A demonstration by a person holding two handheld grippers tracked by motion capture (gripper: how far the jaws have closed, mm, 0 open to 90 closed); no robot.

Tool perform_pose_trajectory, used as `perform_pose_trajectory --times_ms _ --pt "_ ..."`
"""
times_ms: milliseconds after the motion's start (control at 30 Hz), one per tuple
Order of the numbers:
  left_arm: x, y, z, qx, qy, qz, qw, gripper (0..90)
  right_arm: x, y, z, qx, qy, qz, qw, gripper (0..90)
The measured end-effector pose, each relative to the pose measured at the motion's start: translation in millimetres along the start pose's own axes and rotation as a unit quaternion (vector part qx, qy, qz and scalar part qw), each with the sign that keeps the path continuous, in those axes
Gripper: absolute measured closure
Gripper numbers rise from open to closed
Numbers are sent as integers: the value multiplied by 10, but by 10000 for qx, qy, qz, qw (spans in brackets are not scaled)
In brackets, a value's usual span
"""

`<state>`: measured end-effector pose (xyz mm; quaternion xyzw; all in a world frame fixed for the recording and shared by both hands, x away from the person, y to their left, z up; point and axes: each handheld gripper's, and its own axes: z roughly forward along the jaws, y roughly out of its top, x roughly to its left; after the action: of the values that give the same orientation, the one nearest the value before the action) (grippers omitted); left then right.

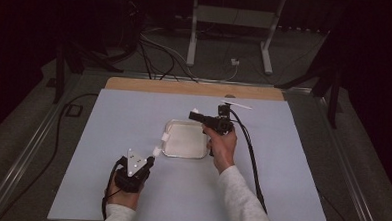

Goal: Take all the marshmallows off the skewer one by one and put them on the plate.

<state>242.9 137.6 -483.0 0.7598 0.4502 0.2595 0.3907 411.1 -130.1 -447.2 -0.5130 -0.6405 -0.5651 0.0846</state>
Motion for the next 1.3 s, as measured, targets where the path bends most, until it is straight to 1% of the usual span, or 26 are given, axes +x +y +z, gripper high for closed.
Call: perform_pose_trajectory --times_ms 67,167,233,267,367,433,467,533,567,600,667,700,733,767,800,833,867,967,1000,1033,1067,1100,1133,1167,1200,1300 --pt "-37 11 17 -7 -4 0 10000 900 31 -40 55 287 -275 -336 9986 743" --pt "-70 33 19 -39 16 58 10000 900 1 -139 166 690 -660 -504 9942 663" --pt "-70 37 26 -48 10 48 10000 900 -46 -234 255 1006 -937 -611 9886 637" --pt "-66 36 33 -45 13 48 10000 900 -46 -234 255 1006 -937 -611 9886 637" --pt "-49 29 49 -29 19 12 10000 900 -95 -288 308 1259 -1120 -674 9834 587" --pt "-45 34 50 -33 22 7 10000 900 -108 -305 312 1309 -1113 -683 9828 558" --pt "-42 37 53 -26 20 11 10000 900 -106 -307 307 1302 -1060 -694 9834 528" --pt "-42 39 65 -16 24 -28 10000 900 -70 -314 279 1215 -828 -727 9865 451" --pt "-40 39 74 -18 21 -52 10000 900 -18 -316 251 1132 -570 -722 9893 377" --pt "-39 41 83 -18 7 -77 10000 900 -18 -316 251 1132 -570 -722 9893 377" --pt "-42 45 106 -21 -2 -109 9999 900 55 -320 217 1059 -228 -717 9915 330" --pt "-46 46 119 -23 -15 -130 9999 900 104 -328 198 1025 18 -673 9925 319" --pt "-51 48 131 -34 -34 -150 9999 900 104 -328 198 1025 18 -673 9925 319" --pt "-62 53 139 -46 -44 -162 9998 900 148 -348 193 1039 227 -609 9925 325" --pt "-74 60 147 -71 -72 -164 9998 900 163 -361 198 1056 328 -555 9923 337" --pt "-88 68 152 -95 -92 -151 9998 900 163 -361 198 1056 328 -555 9923 337" --pt "-108 78 155 -127 -116 -130 9998 900 186 -393 222 1111 449 -467 9917 368" --pt "-144 96 160 -203 -164 -103 9996 900 192 -417 246 1163 525 -404 9910 410" --pt "-153 99 160 -245 -205 -106 9994 900 199 -444 273 1240 604 -343 9899 470" --pt "-158 103 158 -270 -231 -90 9993 900 199 -444 273 1240 604 -343 9899 470" --pt "-165 107 158 -304 -235 -86 9992 900 200 -457 286 1275 648 -313 9892 501" --pt "-168 108 158 -340 -250 -96 9991 900 202 -479 308 1323 767 -228 9880 614" --pt "-166 109 157 -370 -282 -110 9989 900 202 -479 308 1323 767 -228 9880 614" --pt "-165 110 155 -382 -299 -125 9987 900 202 -487 314 1328 780 -201 9879 659" --pt "-165 109 153 -393 -308 -135 9987 900 198 -496 320 1309 845 -121 9877 741" --pt "-158 110 153 -392 -316 -188 9986 900 191 -489 310 1221 863 -82 9887 779"
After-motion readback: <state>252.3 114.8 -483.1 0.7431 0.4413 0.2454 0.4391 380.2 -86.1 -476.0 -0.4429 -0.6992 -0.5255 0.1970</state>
